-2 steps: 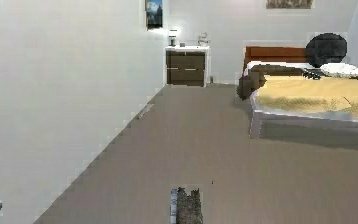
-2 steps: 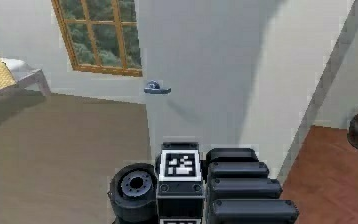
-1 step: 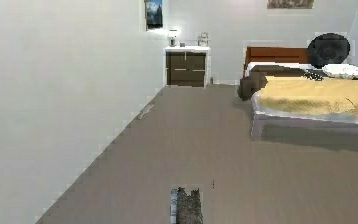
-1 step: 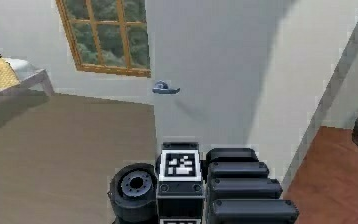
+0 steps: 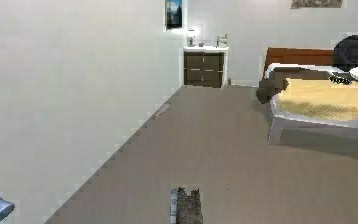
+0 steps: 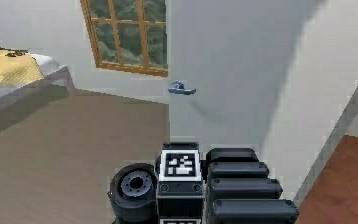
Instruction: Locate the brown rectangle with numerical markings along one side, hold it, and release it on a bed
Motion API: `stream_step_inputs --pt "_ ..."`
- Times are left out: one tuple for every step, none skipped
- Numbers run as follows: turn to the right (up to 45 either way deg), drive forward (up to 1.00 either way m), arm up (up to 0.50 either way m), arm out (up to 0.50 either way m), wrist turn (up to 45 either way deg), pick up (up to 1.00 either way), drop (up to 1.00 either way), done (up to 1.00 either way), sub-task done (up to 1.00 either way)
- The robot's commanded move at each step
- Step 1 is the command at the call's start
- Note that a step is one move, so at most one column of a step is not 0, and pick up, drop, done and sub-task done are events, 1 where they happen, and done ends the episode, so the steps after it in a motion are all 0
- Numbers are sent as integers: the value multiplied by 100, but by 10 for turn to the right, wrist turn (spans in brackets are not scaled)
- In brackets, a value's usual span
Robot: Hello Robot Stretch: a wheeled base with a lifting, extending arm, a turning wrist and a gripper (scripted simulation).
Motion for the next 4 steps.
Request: stream_step_inputs --pt "0 100 0 0 0 0 0 0 0" --pt "-60 0 0 0 0 0 0 0 0" --pt "0 45 0 0 0 0 0 0 0" --pt "180 0 0 0 0 0 0 0 0"
